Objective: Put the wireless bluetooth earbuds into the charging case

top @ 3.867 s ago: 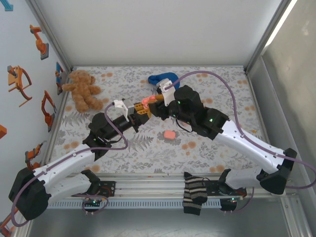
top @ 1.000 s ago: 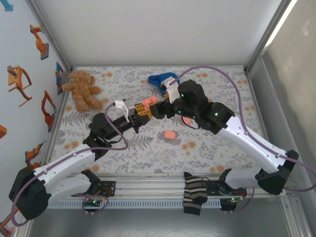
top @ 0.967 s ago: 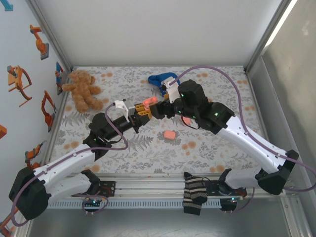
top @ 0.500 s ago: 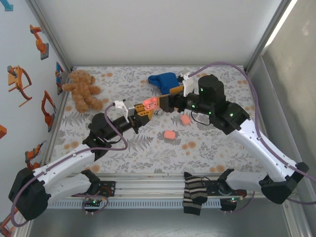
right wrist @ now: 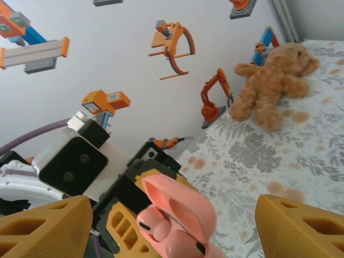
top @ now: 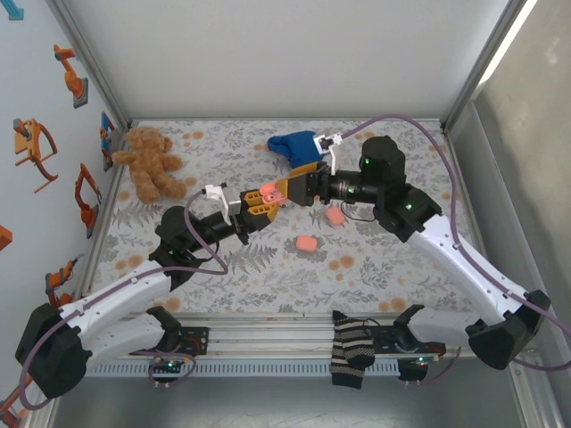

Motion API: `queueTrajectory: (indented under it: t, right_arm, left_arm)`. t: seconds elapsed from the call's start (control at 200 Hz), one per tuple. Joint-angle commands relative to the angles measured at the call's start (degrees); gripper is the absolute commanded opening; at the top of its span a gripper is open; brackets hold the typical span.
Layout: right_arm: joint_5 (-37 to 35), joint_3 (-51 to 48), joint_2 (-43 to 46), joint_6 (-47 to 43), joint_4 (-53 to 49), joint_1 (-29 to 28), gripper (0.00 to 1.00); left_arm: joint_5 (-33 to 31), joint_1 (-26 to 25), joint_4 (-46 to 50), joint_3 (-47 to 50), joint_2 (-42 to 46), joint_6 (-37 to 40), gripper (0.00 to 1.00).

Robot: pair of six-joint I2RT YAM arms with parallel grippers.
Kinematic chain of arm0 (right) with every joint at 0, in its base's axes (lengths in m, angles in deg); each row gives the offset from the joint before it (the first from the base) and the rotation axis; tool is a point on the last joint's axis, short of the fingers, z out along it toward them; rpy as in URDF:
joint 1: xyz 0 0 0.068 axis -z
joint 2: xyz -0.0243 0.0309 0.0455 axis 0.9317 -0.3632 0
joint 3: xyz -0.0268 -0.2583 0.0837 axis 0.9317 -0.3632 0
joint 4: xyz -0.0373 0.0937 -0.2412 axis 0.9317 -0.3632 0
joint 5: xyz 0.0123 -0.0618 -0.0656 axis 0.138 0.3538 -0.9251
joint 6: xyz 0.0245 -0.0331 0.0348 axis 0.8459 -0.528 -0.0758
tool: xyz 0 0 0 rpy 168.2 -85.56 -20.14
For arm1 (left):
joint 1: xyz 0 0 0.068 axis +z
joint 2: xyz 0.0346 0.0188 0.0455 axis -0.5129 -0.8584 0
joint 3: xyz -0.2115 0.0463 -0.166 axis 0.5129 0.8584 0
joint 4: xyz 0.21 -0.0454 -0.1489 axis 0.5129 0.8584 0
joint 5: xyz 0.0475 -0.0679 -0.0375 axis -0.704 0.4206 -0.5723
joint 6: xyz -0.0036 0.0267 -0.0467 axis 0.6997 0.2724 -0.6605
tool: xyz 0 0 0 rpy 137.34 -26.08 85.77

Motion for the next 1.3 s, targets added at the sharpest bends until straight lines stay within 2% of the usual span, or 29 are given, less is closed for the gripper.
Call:
queueTrajectory:
  t: [0.0,0.366,0.571,0.967,1.297]
  right_arm:
    - [3.92,-0.09,-0.54,3.23,5.20,-0.34,0.77]
    - [5.80,0.72,-1.71,2.96,3.45,-1.31,0.74]
    - [4.09,1.81,-2.55,-0.52,-2.43,-1.29,0.73]
    - [6.00,3.13,-1.25,-0.99,-1.38,-1.40,0.67]
    - [5.71,2.63,1.11,-3.29,-0.17,-1.40,0.66]
  left_arm:
    - [2.41,0.13,-2.98,-1.69,-0.59,0.13,0.00]
    - [2.35,0.14,-4.49,-2.58,-2.51,-0.76,0.00]
    - [2.35,0.16,-5.09,-2.73,-2.78,-0.74,0.00]
    - [1.16,0.14,-2.04,-2.50,-2.87,-0.91,0.00]
    - [0.15,0.18,0.40,-1.79,-1.54,-0.63,0.00]
